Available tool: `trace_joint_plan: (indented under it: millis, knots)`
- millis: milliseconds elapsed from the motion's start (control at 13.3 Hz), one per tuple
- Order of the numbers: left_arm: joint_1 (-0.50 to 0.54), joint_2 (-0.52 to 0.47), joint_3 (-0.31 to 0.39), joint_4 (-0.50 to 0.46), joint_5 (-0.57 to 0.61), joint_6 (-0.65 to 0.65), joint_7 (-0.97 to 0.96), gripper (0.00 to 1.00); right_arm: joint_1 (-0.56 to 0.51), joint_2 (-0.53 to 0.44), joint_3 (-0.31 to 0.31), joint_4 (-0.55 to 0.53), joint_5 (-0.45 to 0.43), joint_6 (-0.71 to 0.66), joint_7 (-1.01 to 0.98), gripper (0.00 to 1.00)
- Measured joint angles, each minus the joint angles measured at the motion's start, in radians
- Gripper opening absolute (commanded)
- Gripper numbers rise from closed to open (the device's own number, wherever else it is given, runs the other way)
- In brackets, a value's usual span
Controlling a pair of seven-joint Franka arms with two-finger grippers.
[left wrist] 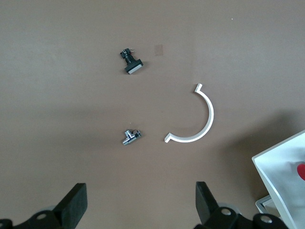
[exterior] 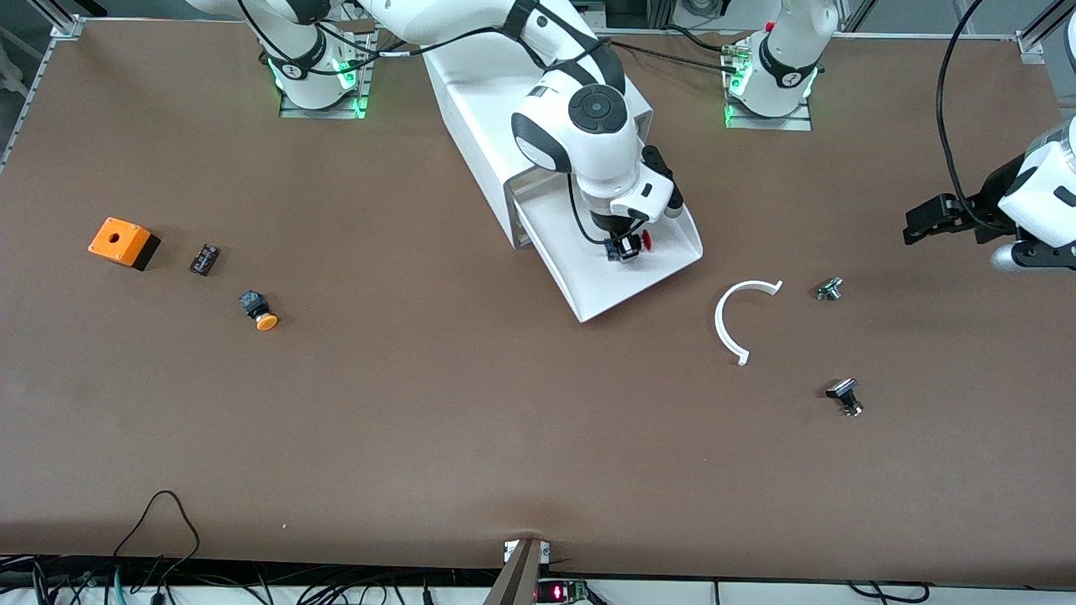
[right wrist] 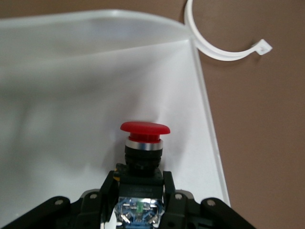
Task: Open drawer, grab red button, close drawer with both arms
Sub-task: 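Lower the right gripper onto the red button and grasp it, then lift the red button out of the drawer with the right gripper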
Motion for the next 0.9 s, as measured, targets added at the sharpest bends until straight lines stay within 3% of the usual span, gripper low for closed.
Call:
trace_joint_plan:
  millis: [225,600,900]
  knots:
    - [0.001,0.005,0.000,0.007,0.000,0.000,0.000,1.00,0.001,-0.053,-0.015,0.010,0.000,-0.036,0.108,0.40]
    - [0.002,0.020,0.000,0.016,0.000,0.000,0.000,1.00,-0.006,-0.167,-0.093,0.012,0.000,-0.108,0.244,0.40]
    - [0.001,0.038,0.001,0.017,0.000,0.000,0.001,1.00,-0.038,-0.232,-0.170,-0.071,0.001,-0.124,0.393,0.40]
